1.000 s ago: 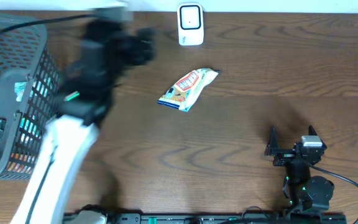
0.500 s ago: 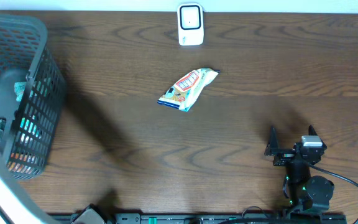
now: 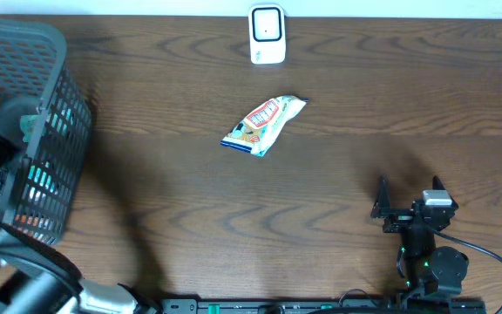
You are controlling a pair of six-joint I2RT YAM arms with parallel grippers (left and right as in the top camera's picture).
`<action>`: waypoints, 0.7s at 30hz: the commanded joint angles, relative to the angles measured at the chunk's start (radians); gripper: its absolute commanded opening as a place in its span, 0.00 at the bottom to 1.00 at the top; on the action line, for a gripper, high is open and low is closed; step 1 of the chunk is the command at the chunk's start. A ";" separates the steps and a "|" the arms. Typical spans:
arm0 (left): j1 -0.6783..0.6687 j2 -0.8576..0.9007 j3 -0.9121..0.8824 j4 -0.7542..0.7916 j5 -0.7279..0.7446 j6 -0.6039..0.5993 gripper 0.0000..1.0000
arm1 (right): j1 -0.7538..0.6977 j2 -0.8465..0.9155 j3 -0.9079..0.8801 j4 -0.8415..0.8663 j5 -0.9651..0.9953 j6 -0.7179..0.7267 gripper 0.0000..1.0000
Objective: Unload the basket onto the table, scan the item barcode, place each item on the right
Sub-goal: 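Reach the left gripper back into the basket and grasp green packet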
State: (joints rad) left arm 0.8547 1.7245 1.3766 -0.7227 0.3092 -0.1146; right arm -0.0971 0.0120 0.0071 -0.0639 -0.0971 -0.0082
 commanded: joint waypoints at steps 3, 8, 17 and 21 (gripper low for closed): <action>-0.002 0.104 -0.005 -0.038 -0.091 0.063 0.81 | -0.008 -0.005 -0.002 -0.005 0.001 0.011 0.99; -0.003 0.152 -0.035 -0.039 -0.100 0.069 0.80 | -0.008 -0.005 -0.002 -0.005 0.001 0.011 0.99; -0.010 0.195 -0.062 -0.039 -0.087 0.070 0.66 | -0.008 -0.005 -0.002 -0.005 0.000 0.011 0.99; -0.010 0.225 -0.089 -0.026 -0.043 0.070 0.65 | -0.008 -0.005 -0.002 -0.005 0.000 0.011 0.99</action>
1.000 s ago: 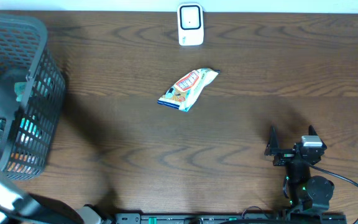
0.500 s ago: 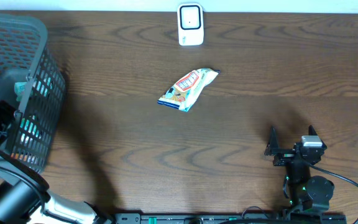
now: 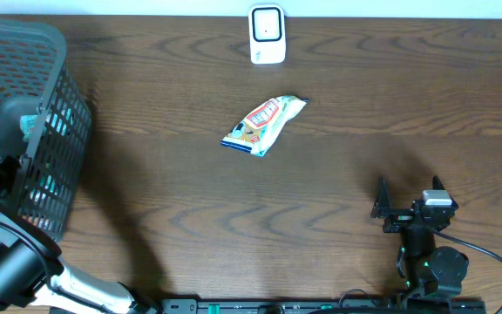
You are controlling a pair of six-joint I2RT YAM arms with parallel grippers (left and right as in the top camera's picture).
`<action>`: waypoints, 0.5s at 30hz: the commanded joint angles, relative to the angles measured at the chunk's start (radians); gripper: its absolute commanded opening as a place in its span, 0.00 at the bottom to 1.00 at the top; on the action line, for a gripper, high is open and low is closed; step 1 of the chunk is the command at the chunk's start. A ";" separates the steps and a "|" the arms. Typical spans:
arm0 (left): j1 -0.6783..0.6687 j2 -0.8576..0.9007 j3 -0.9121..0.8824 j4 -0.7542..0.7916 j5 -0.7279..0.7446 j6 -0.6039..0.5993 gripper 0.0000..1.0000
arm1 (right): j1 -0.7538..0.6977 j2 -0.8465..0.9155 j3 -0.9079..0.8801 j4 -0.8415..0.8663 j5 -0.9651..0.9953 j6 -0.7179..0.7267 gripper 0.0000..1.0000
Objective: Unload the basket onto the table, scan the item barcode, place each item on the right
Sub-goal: 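Reach the left gripper back into the basket and grasp green packet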
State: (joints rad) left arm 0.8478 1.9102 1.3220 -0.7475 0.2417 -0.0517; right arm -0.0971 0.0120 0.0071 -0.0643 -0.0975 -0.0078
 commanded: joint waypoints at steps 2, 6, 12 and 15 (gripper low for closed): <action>-0.003 0.048 -0.043 0.009 0.047 0.007 0.62 | -0.008 -0.005 -0.002 -0.004 0.001 0.011 0.99; -0.003 0.045 -0.039 0.024 0.117 0.006 0.22 | -0.008 -0.005 -0.002 -0.004 0.001 0.011 0.99; 0.001 -0.010 0.014 0.023 0.284 -0.018 0.07 | -0.008 -0.005 -0.002 -0.004 0.001 0.011 0.99; 0.007 -0.083 0.059 0.024 0.290 -0.116 0.07 | -0.008 -0.005 -0.002 -0.004 0.001 0.011 0.99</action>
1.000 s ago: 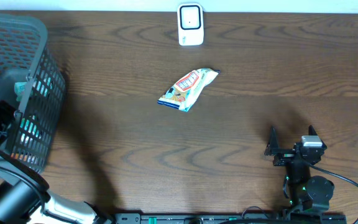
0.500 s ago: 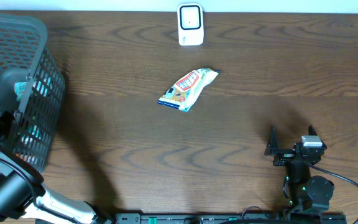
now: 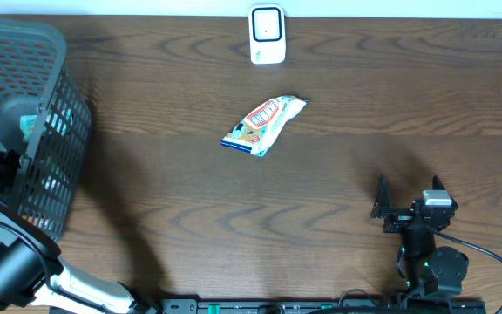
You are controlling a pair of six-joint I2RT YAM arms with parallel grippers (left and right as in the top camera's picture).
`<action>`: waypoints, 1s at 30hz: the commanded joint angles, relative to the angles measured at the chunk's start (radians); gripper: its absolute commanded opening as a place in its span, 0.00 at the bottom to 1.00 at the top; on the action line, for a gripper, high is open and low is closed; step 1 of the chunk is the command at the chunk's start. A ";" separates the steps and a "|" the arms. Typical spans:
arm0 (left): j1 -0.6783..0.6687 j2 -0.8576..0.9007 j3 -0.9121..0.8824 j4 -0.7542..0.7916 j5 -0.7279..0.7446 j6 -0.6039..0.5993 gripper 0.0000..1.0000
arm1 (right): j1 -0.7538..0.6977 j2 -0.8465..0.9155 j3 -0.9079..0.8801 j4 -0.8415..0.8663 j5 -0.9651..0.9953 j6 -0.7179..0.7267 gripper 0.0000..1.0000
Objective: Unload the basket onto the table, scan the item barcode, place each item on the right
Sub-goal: 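Reach the left gripper back into the basket and grasp green packet, then carry the green packet to the scanner and drop it on table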
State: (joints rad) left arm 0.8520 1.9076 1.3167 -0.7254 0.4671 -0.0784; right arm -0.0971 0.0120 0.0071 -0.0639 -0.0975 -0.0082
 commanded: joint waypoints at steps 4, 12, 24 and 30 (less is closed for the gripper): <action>0.025 -0.228 0.106 0.030 0.064 -0.236 0.07 | -0.008 -0.005 -0.002 -0.005 0.001 0.011 0.99; 0.042 -0.600 0.108 0.229 0.064 -0.306 0.07 | -0.008 -0.005 -0.002 -0.005 0.001 0.011 0.99; -0.320 -0.782 0.106 0.248 0.117 -0.327 0.07 | -0.008 -0.005 -0.002 -0.005 0.001 0.011 0.99; -0.602 -0.674 0.106 0.161 0.046 -0.191 0.07 | -0.008 -0.005 -0.002 -0.005 0.001 0.011 0.99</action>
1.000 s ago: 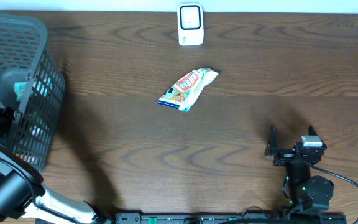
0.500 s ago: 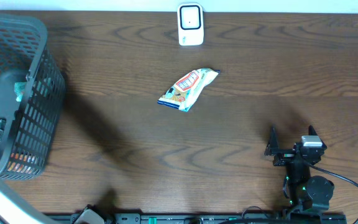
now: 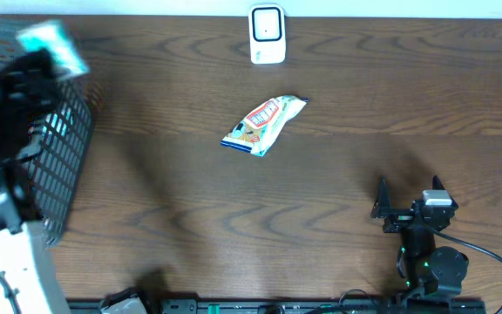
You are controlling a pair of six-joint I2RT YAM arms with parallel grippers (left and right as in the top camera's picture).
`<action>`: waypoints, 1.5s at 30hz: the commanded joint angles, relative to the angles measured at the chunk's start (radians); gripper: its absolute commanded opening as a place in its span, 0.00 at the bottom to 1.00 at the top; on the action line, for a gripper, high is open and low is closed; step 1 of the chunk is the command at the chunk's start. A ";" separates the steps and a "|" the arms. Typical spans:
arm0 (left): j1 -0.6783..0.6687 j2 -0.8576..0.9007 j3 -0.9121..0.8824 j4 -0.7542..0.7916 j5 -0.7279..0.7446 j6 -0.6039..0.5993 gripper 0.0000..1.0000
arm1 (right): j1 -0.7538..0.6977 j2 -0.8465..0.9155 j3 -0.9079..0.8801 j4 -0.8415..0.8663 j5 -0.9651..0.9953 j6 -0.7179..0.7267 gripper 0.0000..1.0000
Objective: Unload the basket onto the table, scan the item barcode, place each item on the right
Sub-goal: 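Carry the green packet to the scanner and drop it on table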
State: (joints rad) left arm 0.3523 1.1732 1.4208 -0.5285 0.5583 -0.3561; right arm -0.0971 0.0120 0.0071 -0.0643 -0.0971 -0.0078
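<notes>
My left gripper (image 3: 40, 54) is raised above the dark mesh basket (image 3: 64, 148) at the far left and is blurred. It is shut on a teal and white packet (image 3: 52, 38), which sticks out past its tip. The white barcode scanner (image 3: 267, 35) stands at the back edge in the middle. In front of the scanner, a snack packet (image 3: 264, 125) with a red and white label lies flat on the table. My right gripper (image 3: 408, 194) rests low at the front right, open, with nothing between its fingers.
The basket fills the left edge of the wooden table (image 3: 321, 174), and my left arm's white link (image 3: 11, 262) rises in front of it. The right arm's base and cable (image 3: 438, 266) sit at the front right.
My left gripper was down inside the basket. Now it is up above the basket's rim with a teal and white packet in it. The right arm has not moved.
My left arm hung over the basket at first. At the two later moments its gripper was low inside the basket among the teal items. Now it is raised with one teal packet. The snack packet, the scanner and the right arm stayed put.
</notes>
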 commanded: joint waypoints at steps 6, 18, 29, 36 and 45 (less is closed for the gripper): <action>-0.331 0.243 0.002 -0.128 -0.178 0.158 0.07 | -0.008 -0.005 -0.002 -0.004 0.001 0.011 0.99; -0.620 0.700 0.002 -0.131 -0.656 0.102 0.08 | -0.008 -0.005 -0.002 -0.004 0.001 0.011 0.99; -0.761 0.806 0.002 -0.094 -0.434 -0.025 0.07 | -0.008 -0.005 -0.002 -0.004 0.001 0.011 0.99; -0.801 0.796 0.010 -0.041 -0.346 -0.020 0.07 | -0.008 -0.005 -0.002 -0.004 0.001 0.011 0.99; -0.674 0.757 0.021 -0.042 -0.566 -0.020 0.07 | -0.008 -0.005 -0.002 -0.004 0.000 0.011 0.99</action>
State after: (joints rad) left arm -0.3779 1.9648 1.4197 -0.5716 0.0734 -0.3672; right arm -0.0971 0.0120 0.0071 -0.0643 -0.0971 -0.0082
